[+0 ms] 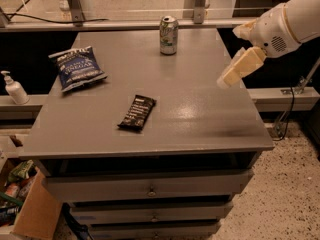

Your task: Knock 7up can over

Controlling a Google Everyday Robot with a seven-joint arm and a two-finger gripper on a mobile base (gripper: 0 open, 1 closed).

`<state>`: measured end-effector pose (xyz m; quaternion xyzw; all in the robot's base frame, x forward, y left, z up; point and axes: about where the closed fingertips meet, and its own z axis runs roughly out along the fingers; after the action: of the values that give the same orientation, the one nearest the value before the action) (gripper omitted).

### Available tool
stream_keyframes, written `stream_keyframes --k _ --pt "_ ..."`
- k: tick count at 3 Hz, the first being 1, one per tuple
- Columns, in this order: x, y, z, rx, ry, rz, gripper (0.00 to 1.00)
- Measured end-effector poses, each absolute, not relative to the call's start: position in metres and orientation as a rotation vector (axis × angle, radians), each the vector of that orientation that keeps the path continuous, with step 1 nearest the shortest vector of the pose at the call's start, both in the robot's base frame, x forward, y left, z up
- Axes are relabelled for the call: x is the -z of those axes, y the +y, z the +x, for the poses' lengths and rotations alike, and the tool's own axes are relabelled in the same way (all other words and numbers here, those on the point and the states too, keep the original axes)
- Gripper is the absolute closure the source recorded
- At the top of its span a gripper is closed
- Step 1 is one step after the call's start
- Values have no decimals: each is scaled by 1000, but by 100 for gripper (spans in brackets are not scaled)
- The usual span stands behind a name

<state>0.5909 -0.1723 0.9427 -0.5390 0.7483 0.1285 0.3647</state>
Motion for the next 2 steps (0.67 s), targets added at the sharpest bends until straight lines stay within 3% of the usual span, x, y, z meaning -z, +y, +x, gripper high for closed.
stream_keyframes --k 2 --pt "-909 -156 641 -441 1943 -1208 0"
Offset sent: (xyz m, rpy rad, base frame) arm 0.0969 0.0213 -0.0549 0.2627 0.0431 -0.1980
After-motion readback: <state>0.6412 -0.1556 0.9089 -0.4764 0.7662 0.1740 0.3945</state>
